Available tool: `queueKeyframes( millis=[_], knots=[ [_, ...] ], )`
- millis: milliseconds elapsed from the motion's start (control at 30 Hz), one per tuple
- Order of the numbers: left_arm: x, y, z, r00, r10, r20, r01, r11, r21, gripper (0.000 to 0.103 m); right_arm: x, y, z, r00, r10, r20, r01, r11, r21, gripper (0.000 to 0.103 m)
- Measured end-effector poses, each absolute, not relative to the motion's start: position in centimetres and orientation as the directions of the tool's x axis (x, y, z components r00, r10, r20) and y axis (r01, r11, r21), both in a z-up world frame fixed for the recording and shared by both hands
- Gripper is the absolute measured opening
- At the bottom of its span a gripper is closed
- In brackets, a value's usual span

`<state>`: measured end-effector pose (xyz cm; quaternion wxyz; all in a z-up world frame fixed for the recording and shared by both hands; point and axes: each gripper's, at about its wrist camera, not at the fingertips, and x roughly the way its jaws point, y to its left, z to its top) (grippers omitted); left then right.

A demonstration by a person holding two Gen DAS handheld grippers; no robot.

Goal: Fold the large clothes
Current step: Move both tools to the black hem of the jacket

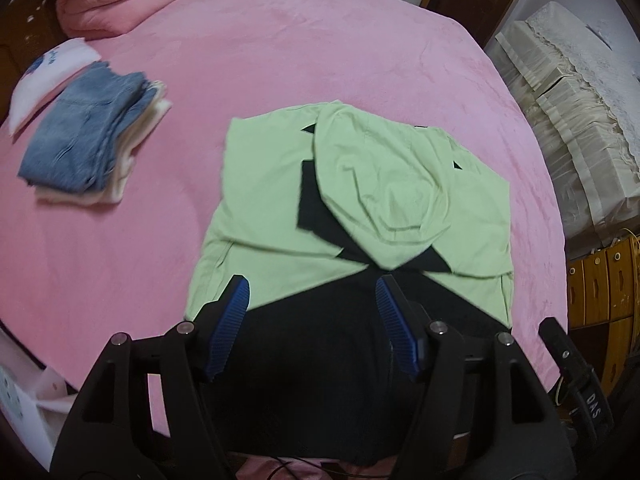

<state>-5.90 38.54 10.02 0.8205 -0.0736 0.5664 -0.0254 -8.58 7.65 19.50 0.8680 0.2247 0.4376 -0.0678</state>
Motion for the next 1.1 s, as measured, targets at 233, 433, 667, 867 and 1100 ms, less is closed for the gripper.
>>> queueKeyframes(
  millis=[233, 433, 667, 867, 1100],
  knots=[
    [-15.4, 42.6, 12.9, 0.442, -0.096, -0.892, -0.112, 0.980, -0.162, 0.064, -16.6, 5.7, 20.1, 0.652, 0.102, -0.751, 0.303, 0.873, 0.382, 0.087],
    [-23.3, 45.2, 14.1, 0.436, -0.093, -0.895, -0.161, 0.970, -0.180, 0.063, -26.2, 2.7, 20.9, 0.723, -0.002, -0.691, 0.321, 0.887, 0.333, 0.088],
    [-30.6, 48.9, 14.9, 0.448, -0.055, -0.893, -0.186, 0.971, -0.153, 0.063, -34.9, -1.3, 19.7, 0.685, -0.153, -0.712, 0.414, 0.887, 0.207, 0.090],
    [-34.0, 52.7, 14.7, 0.439, 0.020, -0.898, -0.227, 0.970, -0.090, 0.064, -39.2, -4.2, 17.8, 0.613, -0.170, -0.771, 0.409, 0.904, 0.126, 0.090],
    [-34.0, 56.4, 11.8, 0.362, 0.105, -0.926, -0.181, 0.983, 0.040, 0.064, -41.2, -7.9, 13.9, 0.503, -0.095, -0.859, 0.403, 0.905, 0.135, 0.090]
  ],
)
